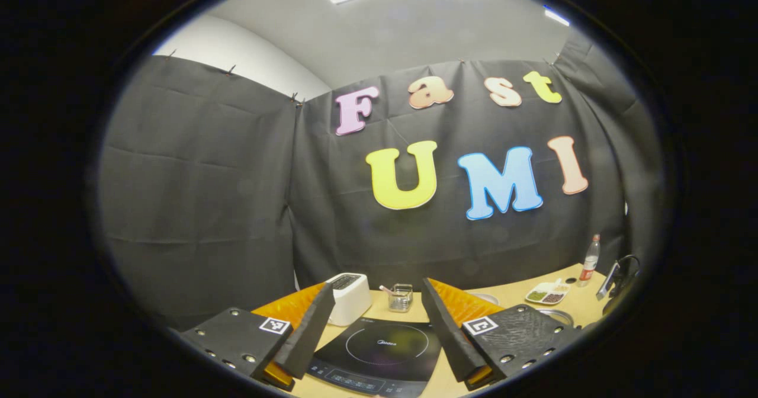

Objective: First push the handle of the pot to place it horizontally, then grasp the pot with both hands and set it on the induction cooktop.

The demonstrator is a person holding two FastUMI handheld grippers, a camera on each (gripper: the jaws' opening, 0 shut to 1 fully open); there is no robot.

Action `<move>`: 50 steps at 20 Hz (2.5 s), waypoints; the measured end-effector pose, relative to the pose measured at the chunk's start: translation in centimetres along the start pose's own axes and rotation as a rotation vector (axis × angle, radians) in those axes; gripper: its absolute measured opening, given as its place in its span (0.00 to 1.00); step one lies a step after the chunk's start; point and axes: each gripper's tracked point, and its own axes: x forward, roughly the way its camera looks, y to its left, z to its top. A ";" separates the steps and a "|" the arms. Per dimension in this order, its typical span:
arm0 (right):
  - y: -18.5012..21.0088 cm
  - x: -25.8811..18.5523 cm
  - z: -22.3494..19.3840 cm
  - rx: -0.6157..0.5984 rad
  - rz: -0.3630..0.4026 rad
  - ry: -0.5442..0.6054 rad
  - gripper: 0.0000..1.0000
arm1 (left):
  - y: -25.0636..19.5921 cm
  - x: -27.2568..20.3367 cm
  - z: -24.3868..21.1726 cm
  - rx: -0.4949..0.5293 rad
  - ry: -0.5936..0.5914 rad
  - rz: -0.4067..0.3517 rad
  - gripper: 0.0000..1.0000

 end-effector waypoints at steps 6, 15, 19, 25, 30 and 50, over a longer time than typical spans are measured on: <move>-1.7 0.3 0.2 0.013 -0.012 0.005 0.02 | -0.7 0.5 -0.3 -0.001 0.009 0.009 0.87; -5.3 0.9 1.6 0.047 -0.046 0.003 0.02 | -1.2 1.1 -1.0 -0.009 0.018 0.033 0.87; -6.7 1.5 2.2 0.049 -0.067 0.003 0.00 | -1.1 1.2 -1.3 -0.010 0.025 0.051 0.87; -9.9 2.2 3.3 0.071 -0.142 -0.011 0.02 | -1.2 1.1 -2.0 -0.008 0.044 0.071 0.87; -11.3 1.7 4.1 0.101 -0.195 -0.050 0.02 | -1.6 0.8 -2.7 0.001 0.063 0.065 0.87; -15.1 -8.4 10.9 0.263 -0.343 -0.514 0.93 | -10.8 5.0 -11.2 -0.053 0.232 -0.204 0.88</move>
